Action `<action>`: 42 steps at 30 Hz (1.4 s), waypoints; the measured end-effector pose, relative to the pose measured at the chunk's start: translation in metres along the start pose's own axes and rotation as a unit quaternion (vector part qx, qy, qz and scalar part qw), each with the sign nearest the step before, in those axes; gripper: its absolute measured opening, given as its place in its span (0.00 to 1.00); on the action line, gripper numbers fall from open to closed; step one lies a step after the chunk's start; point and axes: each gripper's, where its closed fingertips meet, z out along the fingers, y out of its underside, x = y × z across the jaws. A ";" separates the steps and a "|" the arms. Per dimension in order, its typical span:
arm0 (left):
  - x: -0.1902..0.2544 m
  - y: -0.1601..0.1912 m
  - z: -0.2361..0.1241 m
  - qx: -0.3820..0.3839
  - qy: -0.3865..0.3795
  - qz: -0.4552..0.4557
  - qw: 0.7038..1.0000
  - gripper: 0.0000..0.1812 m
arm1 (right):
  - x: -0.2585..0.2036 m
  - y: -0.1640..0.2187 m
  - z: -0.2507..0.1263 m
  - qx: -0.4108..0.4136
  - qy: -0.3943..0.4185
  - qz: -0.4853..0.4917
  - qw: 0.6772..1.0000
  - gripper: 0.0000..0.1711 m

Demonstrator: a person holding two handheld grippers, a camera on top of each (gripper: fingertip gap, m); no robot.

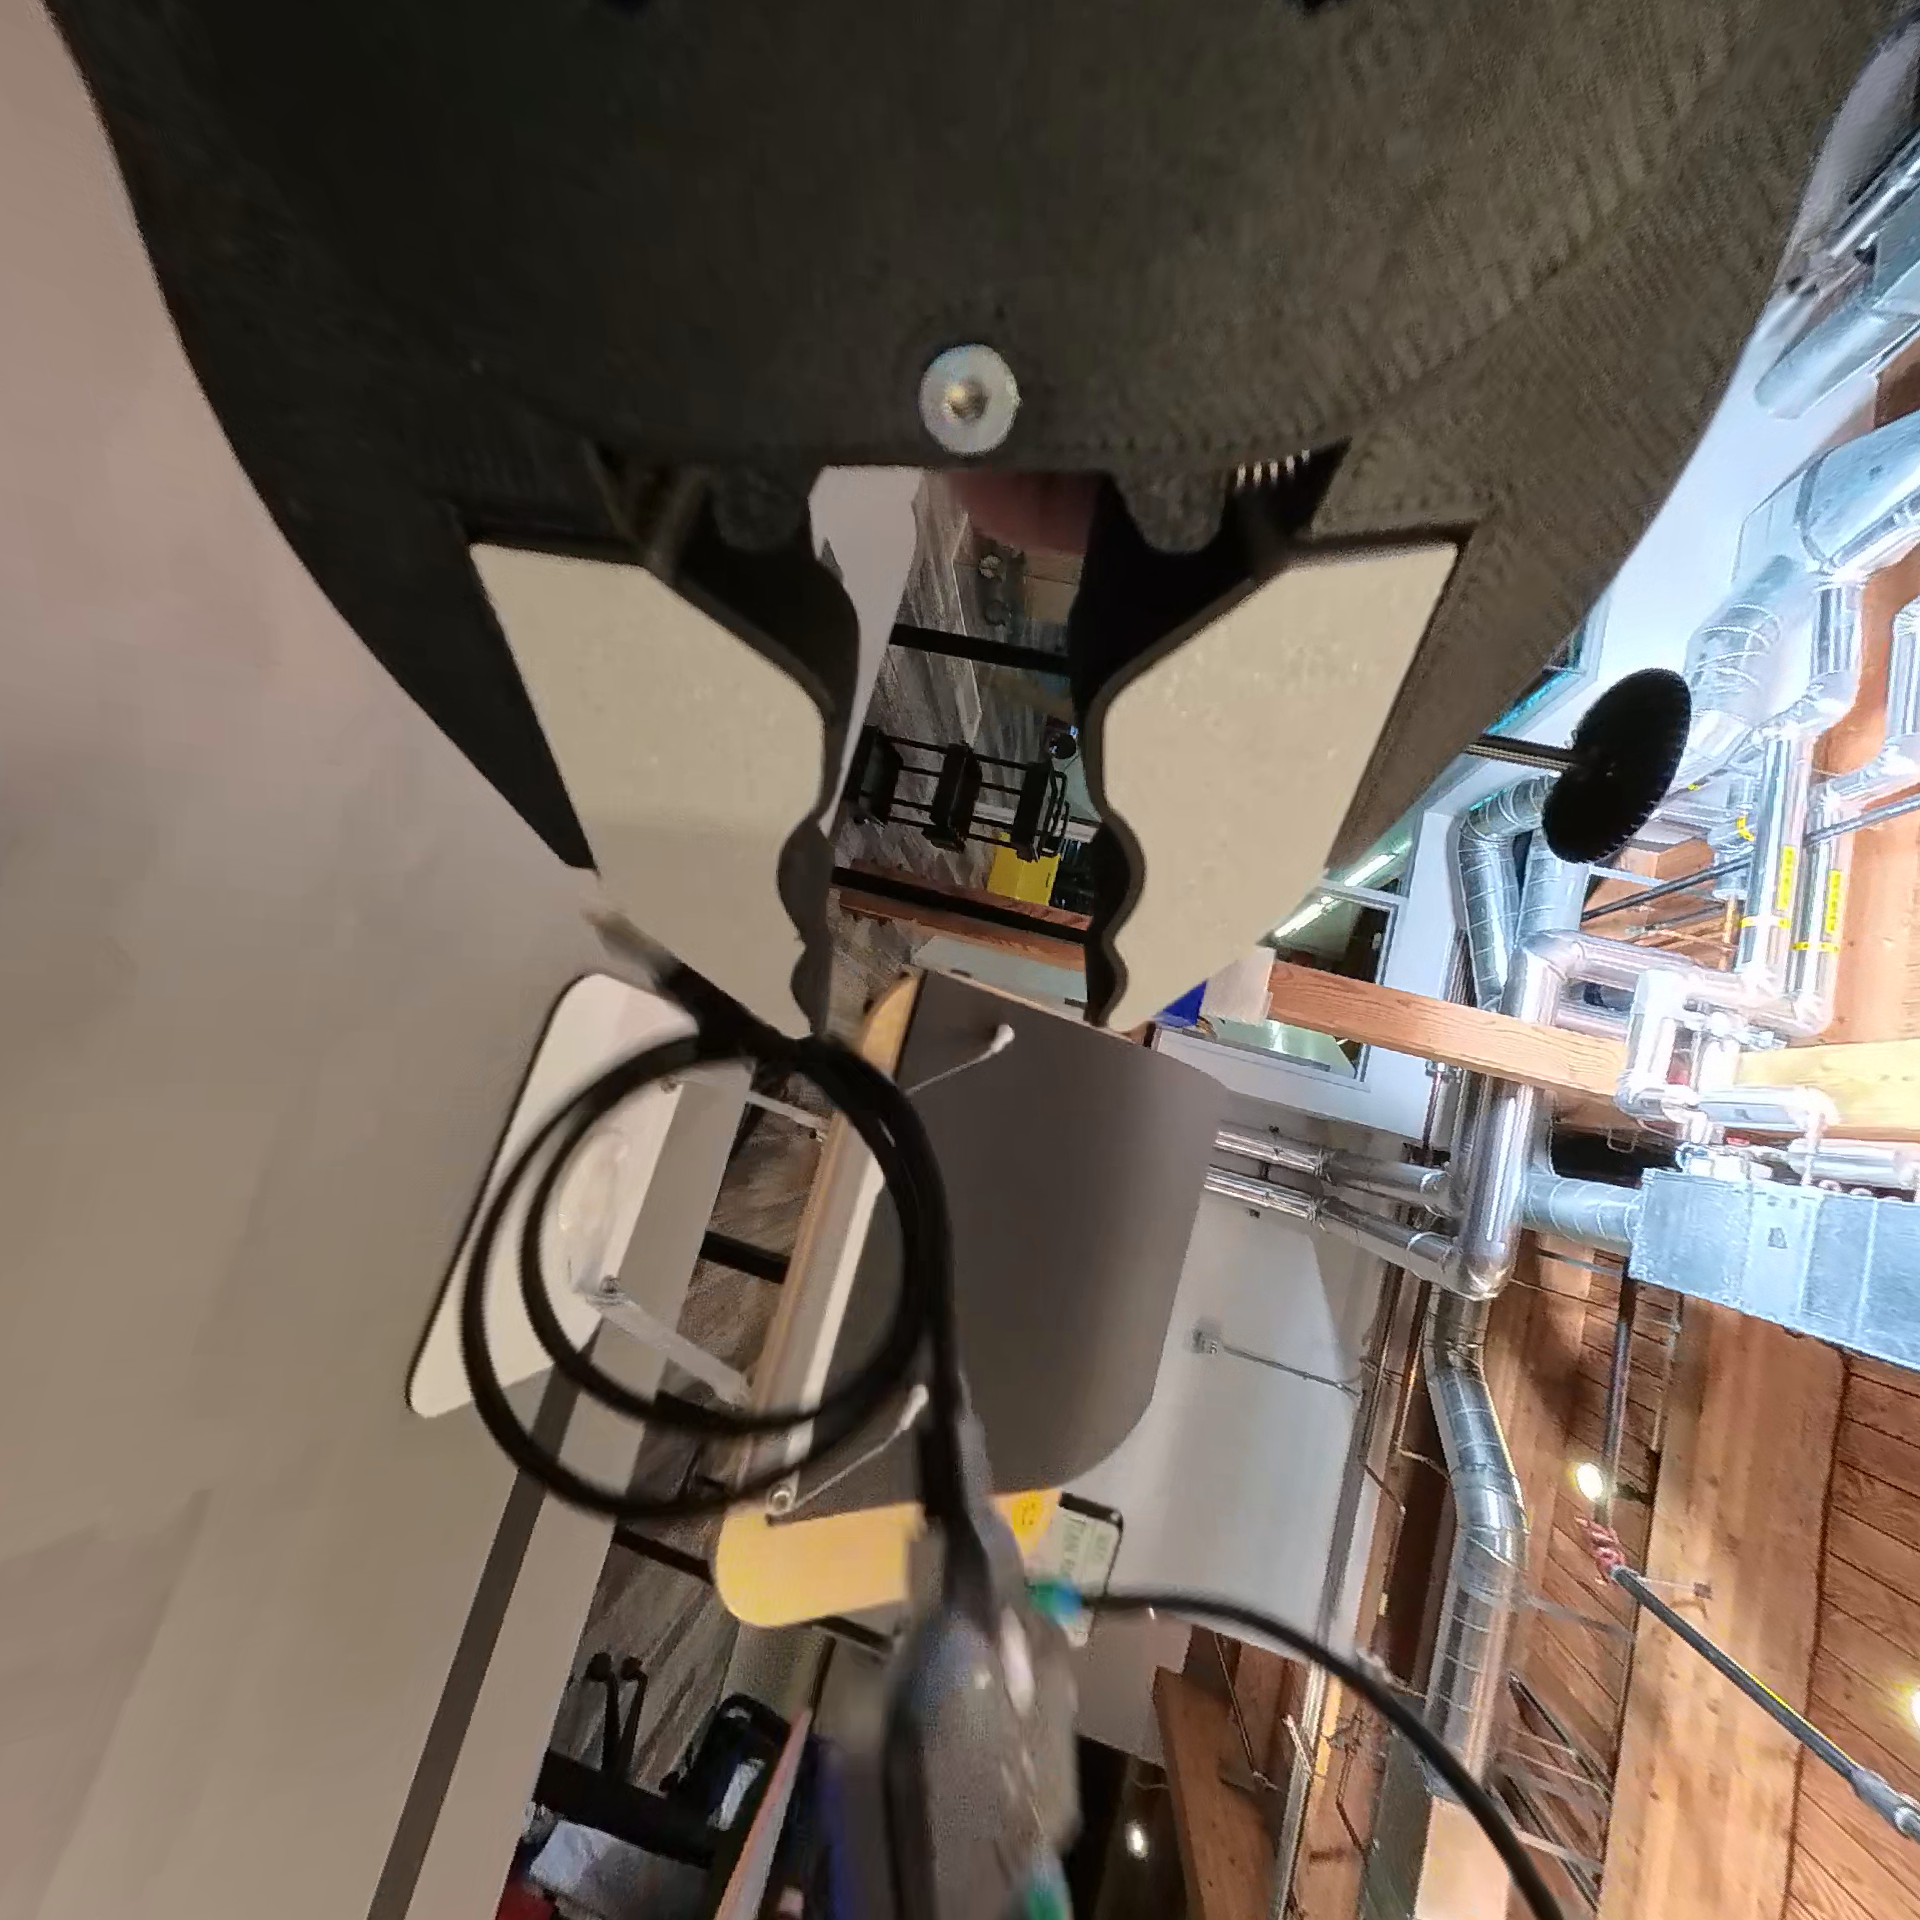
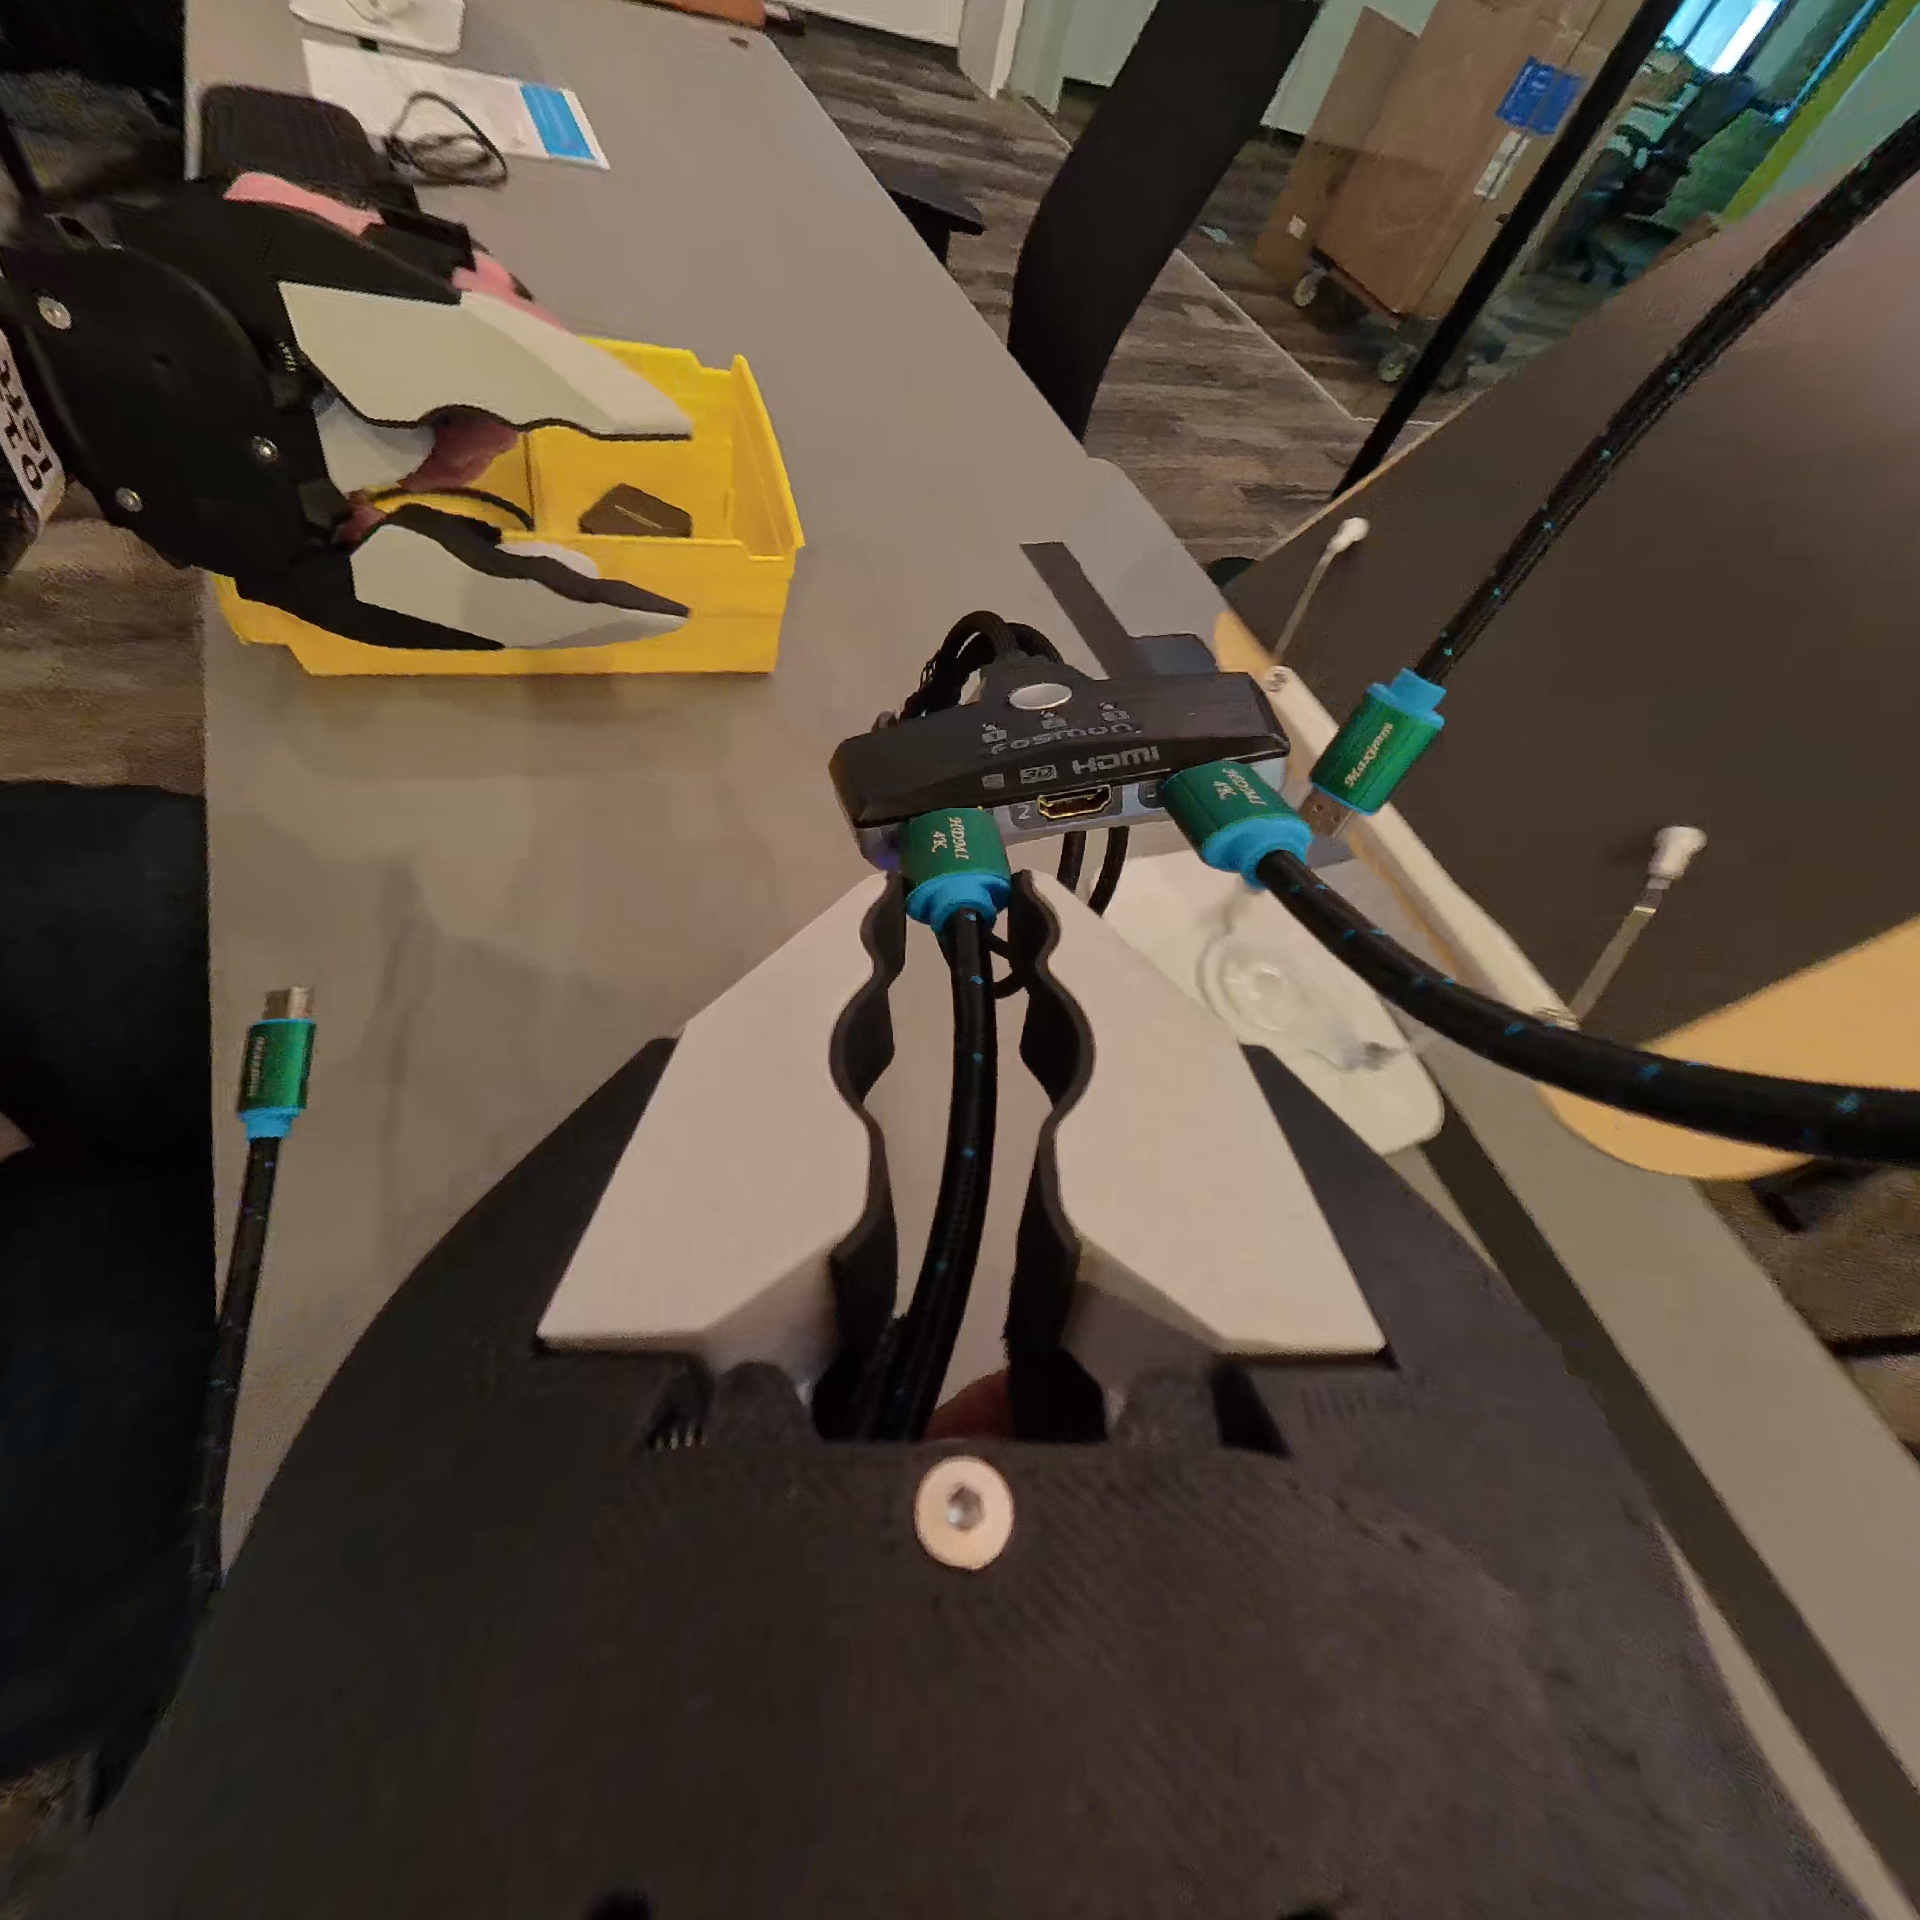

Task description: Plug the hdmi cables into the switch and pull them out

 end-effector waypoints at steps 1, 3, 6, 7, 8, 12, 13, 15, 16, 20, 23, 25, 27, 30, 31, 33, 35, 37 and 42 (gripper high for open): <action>0.004 0.003 -0.002 -0.003 0.006 -0.005 1.000 0.25 | 0.007 -0.001 -0.013 -0.010 0.005 -0.012 1.000 0.10; 0.014 0.006 -0.005 -0.004 0.018 -0.015 1.000 0.25 | 0.021 -0.001 -0.040 -0.040 0.015 -0.040 0.998 0.10; 0.031 0.006 -0.008 -0.002 0.036 -0.018 0.999 0.25 | 0.038 0.004 -0.078 -0.112 0.015 -0.107 0.988 0.10; 0.037 0.005 -0.008 -0.001 0.042 -0.021 0.999 0.25 | 0.042 0.006 -0.091 -0.140 0.012 -0.132 0.981 0.10; 0.042 0.004 -0.008 0.001 0.047 -0.024 0.999 0.25 | 0.046 0.009 -0.103 -0.169 0.008 -0.158 0.973 0.10; 0.060 -0.001 -0.007 0.008 0.062 -0.030 0.998 0.25 | 0.059 0.026 -0.147 -0.297 -0.024 -0.210 0.931 0.10; 0.063 -0.001 -0.006 0.009 0.066 -0.033 0.997 0.25 | 0.063 0.031 -0.158 -0.330 -0.029 -0.209 0.920 0.10; 0.071 -0.003 -0.007 0.011 0.077 -0.041 0.996 0.25 | 0.072 0.044 -0.178 -0.401 -0.033 -0.206 0.892 0.10; 0.074 -0.004 -0.007 0.012 0.080 -0.041 0.996 0.24 | 0.076 0.050 -0.185 -0.429 -0.033 -0.204 0.879 0.10; 0.086 -0.005 -0.010 0.016 0.093 -0.034 0.995 0.24 | 0.090 0.072 -0.197 -0.491 -0.039 -0.184 0.850 0.10; 0.090 -0.002 -0.012 0.015 0.100 -0.037 0.994 0.24 | 0.098 0.086 -0.202 -0.514 -0.037 -0.162 0.841 0.10; 0.094 0.000 -0.014 0.013 0.104 -0.038 0.994 0.24 | 0.100 0.094 -0.202 -0.508 -0.045 -0.145 0.848 0.10; 0.099 0.003 -0.015 0.010 0.111 -0.037 0.993 0.24 | 0.103 0.104 -0.205 -0.515 -0.050 -0.129 0.846 0.10; 0.106 0.004 -0.015 0.009 0.121 -0.036 0.992 0.24 | 0.109 0.125 -0.213 -0.550 -0.050 -0.116 0.825 0.10; 0.109 0.004 -0.015 0.010 0.125 -0.035 0.992 0.24 | 0.111 0.131 -0.214 -0.560 -0.050 -0.114 0.819 0.10; 0.113 0.003 -0.015 0.010 0.130 -0.030 0.991 0.24 | 0.113 0.142 -0.220 -0.582 -0.050 -0.104 0.805 0.10; 0.119 0.001 -0.015 0.011 0.137 -0.027 0.990 0.24 | 0.116 0.156 -0.226 -0.604 -0.049 -0.090 0.790 0.10; 0.123 0.000 -0.015 0.012 0.141 -0.020 0.990 0.24 | 0.117 0.173 -0.233 -0.623 -0.051 -0.079 0.777 0.10; 0.133 0.001 -0.016 0.011 0.157 -0.021 0.987 0.24 | 0.114 0.212 -0.238 -0.636 -0.061 -0.051 0.768 0.10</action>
